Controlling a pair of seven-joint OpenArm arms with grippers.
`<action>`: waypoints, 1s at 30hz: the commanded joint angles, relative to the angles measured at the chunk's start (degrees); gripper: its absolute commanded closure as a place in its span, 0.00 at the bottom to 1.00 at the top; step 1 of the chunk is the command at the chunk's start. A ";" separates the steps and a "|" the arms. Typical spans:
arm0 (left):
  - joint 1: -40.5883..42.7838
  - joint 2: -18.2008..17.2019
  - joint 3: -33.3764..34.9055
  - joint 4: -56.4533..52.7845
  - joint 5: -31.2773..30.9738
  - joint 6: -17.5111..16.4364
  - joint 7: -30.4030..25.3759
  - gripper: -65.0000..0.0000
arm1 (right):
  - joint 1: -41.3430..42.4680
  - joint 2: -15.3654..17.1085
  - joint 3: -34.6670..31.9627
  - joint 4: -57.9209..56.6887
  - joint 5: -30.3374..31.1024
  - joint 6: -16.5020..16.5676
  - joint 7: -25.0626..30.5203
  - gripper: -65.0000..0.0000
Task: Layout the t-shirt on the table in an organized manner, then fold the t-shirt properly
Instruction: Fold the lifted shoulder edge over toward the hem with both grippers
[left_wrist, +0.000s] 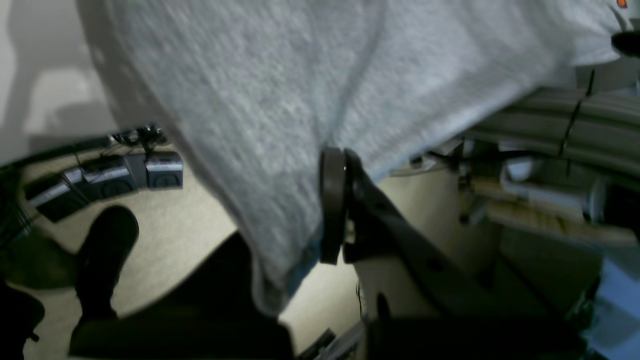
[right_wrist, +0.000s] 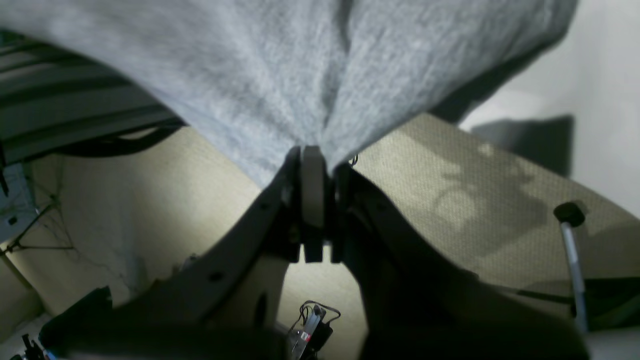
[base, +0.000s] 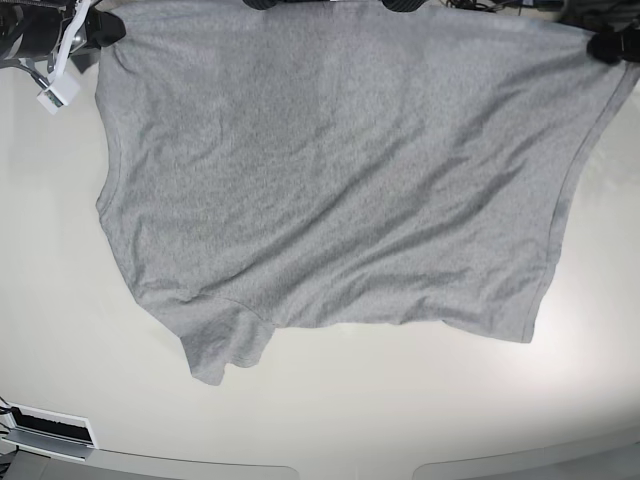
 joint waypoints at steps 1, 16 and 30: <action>0.94 -0.46 -0.85 1.27 -0.97 -0.30 -0.05 1.00 | -0.33 0.87 0.42 0.81 0.44 0.10 -0.59 1.00; 5.09 2.99 -1.36 7.87 -0.97 -0.30 -0.05 1.00 | -3.39 2.51 0.44 0.92 0.46 0.10 -1.06 1.00; -4.72 3.13 -1.29 13.29 2.54 -0.30 -12.46 1.00 | -0.72 4.61 0.42 0.90 -1.14 0.10 11.37 1.00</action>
